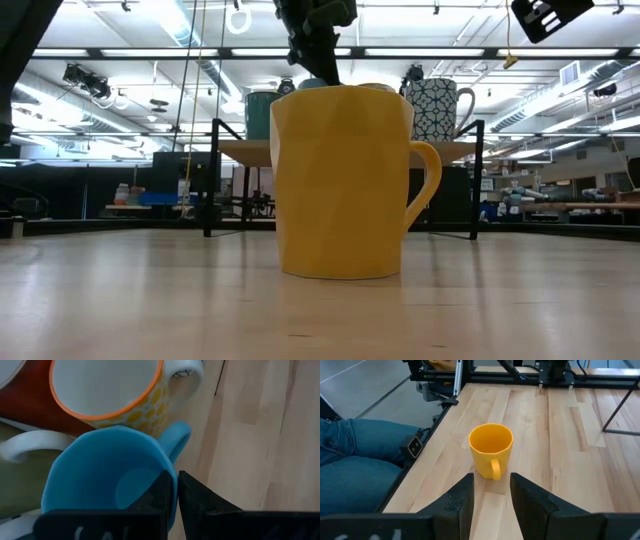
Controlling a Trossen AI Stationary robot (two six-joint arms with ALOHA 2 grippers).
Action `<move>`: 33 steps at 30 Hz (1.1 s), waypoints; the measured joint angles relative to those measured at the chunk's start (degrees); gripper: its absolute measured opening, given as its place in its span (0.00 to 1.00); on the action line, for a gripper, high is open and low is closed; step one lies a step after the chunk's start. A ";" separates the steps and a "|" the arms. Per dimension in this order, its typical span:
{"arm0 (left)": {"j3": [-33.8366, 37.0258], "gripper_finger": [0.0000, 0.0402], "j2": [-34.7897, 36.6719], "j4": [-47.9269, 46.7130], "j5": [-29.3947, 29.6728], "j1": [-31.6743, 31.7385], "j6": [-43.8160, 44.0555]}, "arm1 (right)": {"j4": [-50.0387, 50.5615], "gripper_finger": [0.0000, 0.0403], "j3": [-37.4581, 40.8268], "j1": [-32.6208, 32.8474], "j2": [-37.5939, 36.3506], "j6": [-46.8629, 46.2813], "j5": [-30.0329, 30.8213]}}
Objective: Place coffee mugs
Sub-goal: Put the blue mug on the shelf
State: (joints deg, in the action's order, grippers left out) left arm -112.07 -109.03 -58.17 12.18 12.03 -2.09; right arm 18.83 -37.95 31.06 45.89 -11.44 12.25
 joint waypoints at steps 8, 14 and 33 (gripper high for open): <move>0.00 0.11 0.00 -0.37 0.40 0.02 -0.11 | -0.31 0.33 0.00 -0.01 0.00 0.96 0.00; 0.00 0.19 0.00 -0.45 1.15 0.02 -0.13 | -0.31 0.33 0.00 -0.01 0.00 0.96 0.00; 0.00 0.43 -0.04 -0.37 7.65 -0.02 -3.71 | -0.31 0.33 0.00 -0.01 0.00 1.11 0.00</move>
State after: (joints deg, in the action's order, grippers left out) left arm -112.07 -109.08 -58.54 19.83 12.01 -5.80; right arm 18.52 -37.95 31.05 45.89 -10.33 12.25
